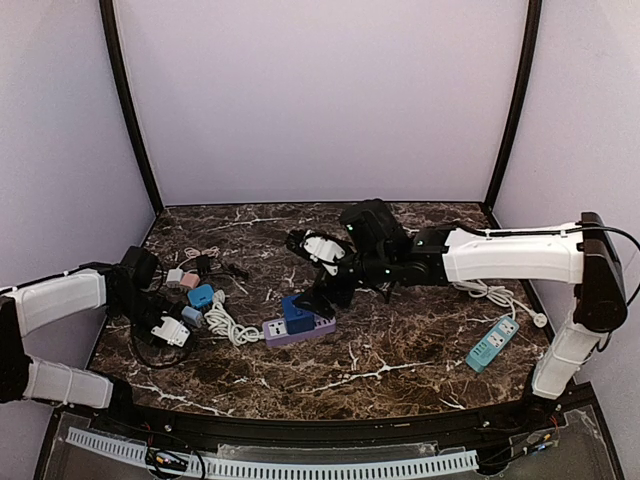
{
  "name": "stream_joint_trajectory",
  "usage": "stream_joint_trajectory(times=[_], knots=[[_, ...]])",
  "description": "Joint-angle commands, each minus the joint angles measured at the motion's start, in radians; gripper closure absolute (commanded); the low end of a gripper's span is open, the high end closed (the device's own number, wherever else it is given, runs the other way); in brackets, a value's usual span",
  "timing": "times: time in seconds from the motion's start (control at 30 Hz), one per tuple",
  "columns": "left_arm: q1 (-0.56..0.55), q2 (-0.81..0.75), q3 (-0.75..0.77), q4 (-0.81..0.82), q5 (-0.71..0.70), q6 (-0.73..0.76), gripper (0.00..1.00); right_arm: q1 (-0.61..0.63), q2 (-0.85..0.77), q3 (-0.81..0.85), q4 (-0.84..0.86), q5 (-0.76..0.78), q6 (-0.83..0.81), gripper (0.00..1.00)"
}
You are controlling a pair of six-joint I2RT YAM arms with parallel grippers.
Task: Insert the plug
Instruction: Pick up the plug from the center of the board.
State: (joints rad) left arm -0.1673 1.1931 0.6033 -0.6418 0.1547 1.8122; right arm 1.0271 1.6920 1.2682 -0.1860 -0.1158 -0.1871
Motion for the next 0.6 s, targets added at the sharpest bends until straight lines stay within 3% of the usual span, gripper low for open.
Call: stream_joint_trajectory(times=[0.0,0.2,0.23,0.47,0.57], knots=[[-0.072,-0.171,0.073,0.078,0.089,-0.062,0.91,-0.031,-0.005,0.088,-0.020,0.080,0.156,0.01],[-0.222,-0.390,0.030,0.526,0.200,-0.168,0.89,-0.068,-0.036,0.187,-0.066,0.083,0.322,0.01],[-0.247,-0.423,-0.001,0.706,0.260,-0.155,0.88,-0.068,-0.035,0.206,-0.090,0.096,0.334,0.01],[-0.364,-0.446,-0.113,1.018,0.332,0.035,0.87,-0.067,-0.014,0.314,-0.264,0.158,0.422,0.03],[-0.443,-0.409,-0.100,1.058,0.228,-0.089,0.87,-0.063,-0.022,0.292,-0.242,0.122,0.427,0.05]])
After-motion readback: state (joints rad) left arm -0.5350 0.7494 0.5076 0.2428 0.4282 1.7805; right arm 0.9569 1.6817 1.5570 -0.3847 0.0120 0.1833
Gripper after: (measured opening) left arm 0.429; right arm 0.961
